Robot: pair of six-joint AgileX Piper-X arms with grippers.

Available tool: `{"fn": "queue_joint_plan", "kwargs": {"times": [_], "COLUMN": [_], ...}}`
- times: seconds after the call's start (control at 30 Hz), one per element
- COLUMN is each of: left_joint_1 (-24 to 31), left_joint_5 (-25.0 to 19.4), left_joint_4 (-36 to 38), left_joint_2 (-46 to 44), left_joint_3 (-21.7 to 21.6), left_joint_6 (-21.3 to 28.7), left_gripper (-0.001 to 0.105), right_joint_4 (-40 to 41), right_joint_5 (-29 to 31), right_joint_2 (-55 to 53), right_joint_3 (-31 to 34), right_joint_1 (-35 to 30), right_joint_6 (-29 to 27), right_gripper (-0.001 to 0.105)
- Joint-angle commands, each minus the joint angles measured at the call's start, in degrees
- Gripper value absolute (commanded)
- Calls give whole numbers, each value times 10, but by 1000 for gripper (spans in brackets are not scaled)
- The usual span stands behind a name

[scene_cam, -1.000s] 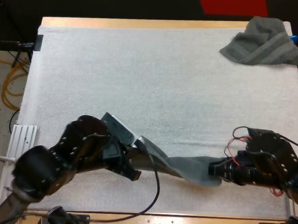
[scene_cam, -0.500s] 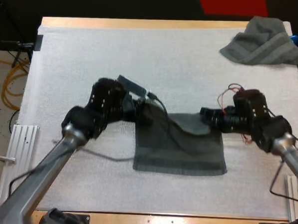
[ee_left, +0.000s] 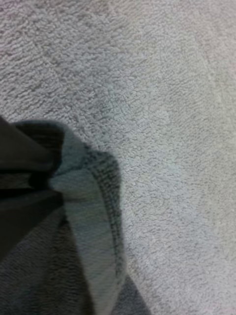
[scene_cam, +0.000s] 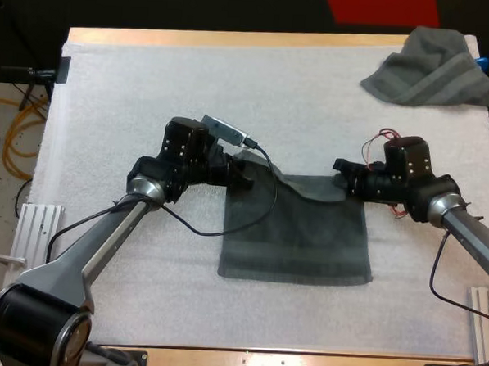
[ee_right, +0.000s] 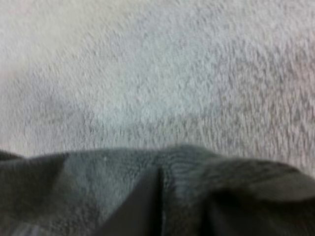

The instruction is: Pick towel from pile fold and stack

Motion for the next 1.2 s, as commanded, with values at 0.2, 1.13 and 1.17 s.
{"fn": "queue_joint_plan", "kwargs": {"times": [0.2, 1.13, 1.17], "left_joint_1": [1, 1, 1], "left_joint_5": [4, -20, -22], "left_joint_4": [4, 442, 459], "left_joint_2": [-12, -431, -439], "left_joint_3": [-26, -62, -58], "left_joint_6": [4, 36, 26], "left_gripper": [43, 73, 73], "right_joint_4": [-72, 487, 504], "right_joint_5": [-6, 151, 159], "right_joint_2": [-3, -421, -430], "right_joint_3": [-23, -78, -78], "right_joint_1": [-4, -3, -3], "right_joint_6": [-34, -234, -234], "right_gripper": [75, 71, 71]}}
